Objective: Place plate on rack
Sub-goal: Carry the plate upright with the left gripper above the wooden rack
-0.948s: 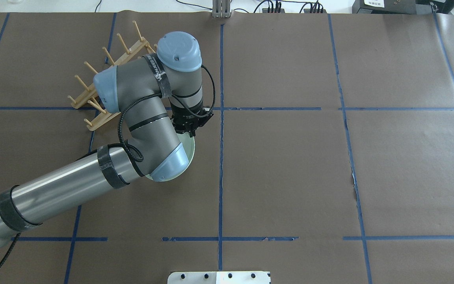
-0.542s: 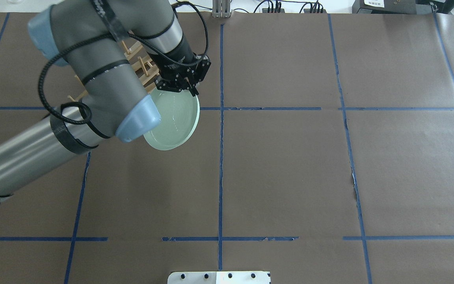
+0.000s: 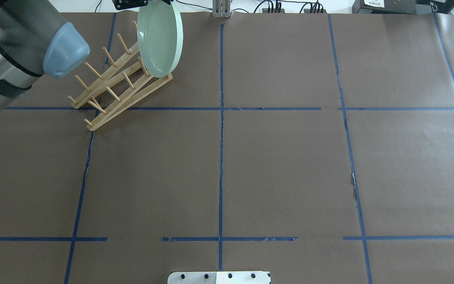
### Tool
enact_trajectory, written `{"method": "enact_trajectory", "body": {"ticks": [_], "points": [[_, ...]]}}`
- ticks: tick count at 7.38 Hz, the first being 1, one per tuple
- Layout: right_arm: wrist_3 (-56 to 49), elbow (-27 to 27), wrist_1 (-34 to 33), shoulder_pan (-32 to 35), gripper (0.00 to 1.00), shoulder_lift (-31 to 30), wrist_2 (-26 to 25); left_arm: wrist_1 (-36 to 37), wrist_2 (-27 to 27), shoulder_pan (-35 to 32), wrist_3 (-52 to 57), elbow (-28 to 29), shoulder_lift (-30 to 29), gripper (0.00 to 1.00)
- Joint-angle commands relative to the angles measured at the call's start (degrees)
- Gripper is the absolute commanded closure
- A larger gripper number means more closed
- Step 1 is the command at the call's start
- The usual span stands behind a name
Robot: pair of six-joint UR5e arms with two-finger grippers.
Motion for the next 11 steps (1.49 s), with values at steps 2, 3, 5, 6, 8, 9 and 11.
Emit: {"method": "enact_trajectory", "body": {"ticks": [2,3,5,6,8,9,11], "points": [[0.0,-0.1,0.0,0.0,0.0,0.0,0.0,-36.0,12.3,-2.9,-13.9,10.4,4.5,1.0],[0.0,-0.1,0.0,0.0,0.0,0.0,0.0,-46.6,15.9,-2.9,-15.6,13.4,6.9,1.0],[0.0,-0.1,0.0,0.1,0.0,0.0,0.0,-52.7,17.8,-2.7,-15.6,17.3,8.3,1.0],[0.0,-0.1,0.0,0.0,0.0,0.0,0.0,-52.8,17.9,-2.5,-15.5,17.5,8.3,1.0],[0.0,-0.1,0.0,0.1,0.0,0.0,0.0,-56.8,22.0,0.1,-15.3,18.8,10.6,1.0],[0.0,-0.1,0.0,0.1,0.0,0.0,0.0,-57.1,23.2,0.9,-15.1,19.9,10.9,1.0],[0.0,-0.1,0.0,0.0,0.0,0.0,0.0,-57.1,23.2,1.3,-13.8,21.2,11.1,1.0]]}}
